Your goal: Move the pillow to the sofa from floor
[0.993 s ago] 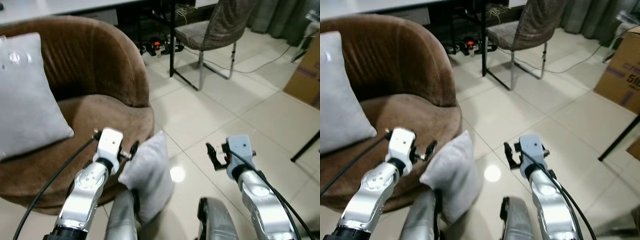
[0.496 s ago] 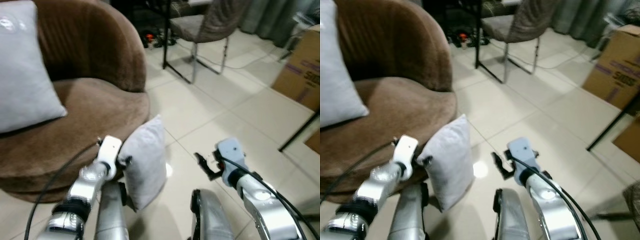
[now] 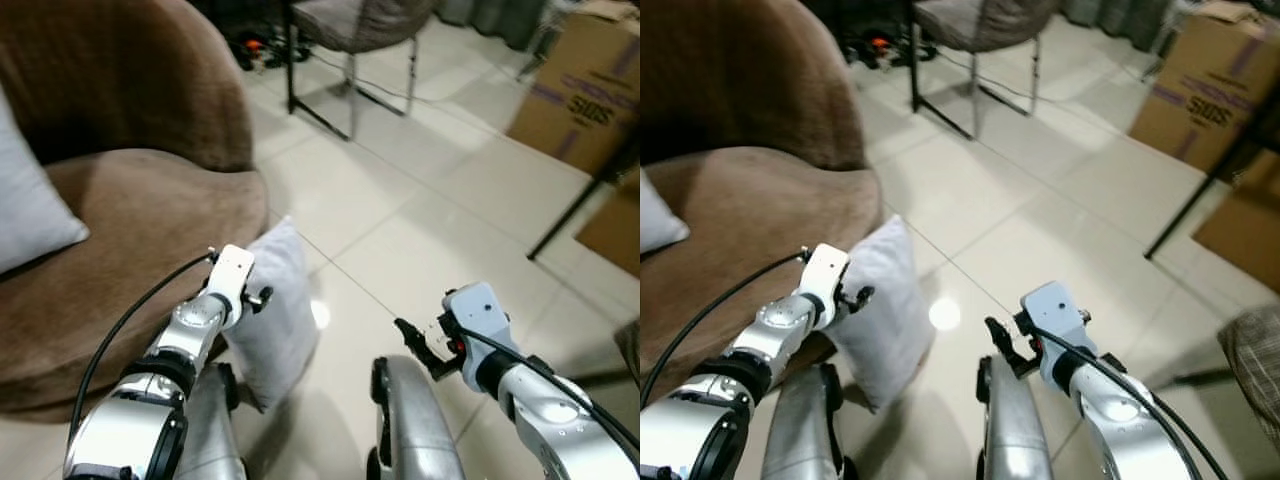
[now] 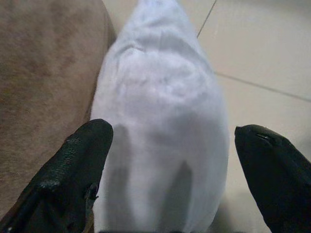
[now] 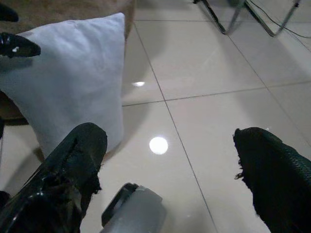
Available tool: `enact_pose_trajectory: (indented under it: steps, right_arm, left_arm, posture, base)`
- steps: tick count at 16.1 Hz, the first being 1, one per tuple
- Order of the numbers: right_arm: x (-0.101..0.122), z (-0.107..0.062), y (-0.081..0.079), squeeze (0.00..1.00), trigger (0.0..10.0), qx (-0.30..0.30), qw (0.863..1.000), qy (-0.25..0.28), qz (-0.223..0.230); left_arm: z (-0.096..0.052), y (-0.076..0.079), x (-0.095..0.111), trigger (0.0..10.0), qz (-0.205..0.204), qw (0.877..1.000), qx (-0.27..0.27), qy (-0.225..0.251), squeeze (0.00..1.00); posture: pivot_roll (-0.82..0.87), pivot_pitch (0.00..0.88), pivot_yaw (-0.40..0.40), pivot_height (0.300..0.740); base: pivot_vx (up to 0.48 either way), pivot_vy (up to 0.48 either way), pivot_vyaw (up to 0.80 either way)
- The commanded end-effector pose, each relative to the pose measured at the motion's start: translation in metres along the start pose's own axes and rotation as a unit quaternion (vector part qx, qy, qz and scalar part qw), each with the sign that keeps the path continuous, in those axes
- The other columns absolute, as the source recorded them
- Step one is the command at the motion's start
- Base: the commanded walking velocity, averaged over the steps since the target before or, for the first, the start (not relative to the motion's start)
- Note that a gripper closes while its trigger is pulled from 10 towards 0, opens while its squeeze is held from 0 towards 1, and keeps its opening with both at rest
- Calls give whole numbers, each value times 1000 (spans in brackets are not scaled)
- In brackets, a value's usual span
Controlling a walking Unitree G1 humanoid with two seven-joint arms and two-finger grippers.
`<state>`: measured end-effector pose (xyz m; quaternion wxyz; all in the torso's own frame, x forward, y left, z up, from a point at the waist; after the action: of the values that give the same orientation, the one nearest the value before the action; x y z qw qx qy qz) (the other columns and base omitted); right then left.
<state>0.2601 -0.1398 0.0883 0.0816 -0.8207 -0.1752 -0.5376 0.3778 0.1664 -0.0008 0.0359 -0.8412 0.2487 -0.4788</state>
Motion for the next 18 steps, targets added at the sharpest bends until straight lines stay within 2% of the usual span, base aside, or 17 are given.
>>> enact_pose_trajectory:
  steps: [1, 2, 5, 8, 10, 11, 12, 15, 16, 17, 18]
  right_arm:
    - [5, -4, 2, 0, 10000, -3, 1000, 5, 1]
    - [11, -8, 3, 0, 10000, -4, 1000, 6, 4]
    - [12, -16, -2, 0, 10000, 11, 1000, 1, 3]
    - [12, -24, -11, 0, 10000, 32, 999, -8, 4]
    - [14, -24, -14, 0, 10000, 46, 999, -10, 1]
    - [18, -23, -21, 0, 10000, 69, 998, -6, -1]
    - [23, -25, -36, 0, 10000, 124, 992, 2, 4]
    - [26, -30, -52, 0, 10000, 199, 980, -3, 1]
    - [26, -29, -52, 0, 10000, 205, 979, -3, 2]
    - [20, -25, -55, 0, 10000, 221, 975, -11, 1]
    - [18, -24, -57, 0, 10000, 234, 972, -15, 2]
  left_arm:
    - [0, -4, -4, 10000, 3, 1000, 9, -15, 0]
    - [-1, -5, -13, 10000, 2, 999, 13, -34, 0]
    - [-2, -7, -19, 10000, 16, 998, 27, -47, 0]
    - [-6, -26, -26, 10000, 25, 994, 84, -62, 0]
    - [-9, -31, -34, 10000, 39, 991, 98, -78, 0]
    - [-10, -28, -42, 10000, 32, 991, 91, -91, 0]
    - [-14, -27, -57, 10000, 8, 989, 89, -118, 0]
    - [-18, -28, -69, 9804, -23, 986, 93, -135, 0]
    - [-19, -29, -71, 7882, -29, 986, 94, -137, 0]
    - [-21, -31, -75, 0, -35, 984, 94, -144, 0]
    - [-21, -31, -76, 0, -38, 984, 90, -147, 0]
  posture:
    - [-255, 103, -22, 527]
    - [-278, 121, -19, 527]
    - [-309, 144, -25, 527]
    - [-324, 161, -47, 527]
    - [-326, 156, -57, 527]
    - [-326, 156, -57, 527]
    - [-328, 155, -59, 527]
    - [-331, 147, -72, 527]
    - [-331, 147, -72, 527]
    - [-327, 140, -70, 527]
    - [-323, 136, -70, 527]
  base:
    - [0, 0, 0]
    - [0, 0, 0]
    - [0, 0, 0]
    - [0, 0, 0]
    - [0, 0, 0]
    - [0, 0, 0]
    - [0, 0, 0]
    - [0, 0, 0]
    - [0, 0, 0]
    - [0, 0, 0]
    - [0, 0, 0]
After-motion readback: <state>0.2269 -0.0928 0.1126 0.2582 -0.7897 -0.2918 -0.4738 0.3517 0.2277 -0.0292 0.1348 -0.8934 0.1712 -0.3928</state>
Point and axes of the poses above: a point about 5 cm out from each wrist's last joint towards the gripper, its own z axis pointing out of the wrist towards the gripper, its own x axis along the axis of the wrist's last joint, y = z × x, the point moved 6 cm from there along z, pointing out of the wrist towards the gripper, and after that the axes turned 8 degrees about z, right-handed, at the moved point
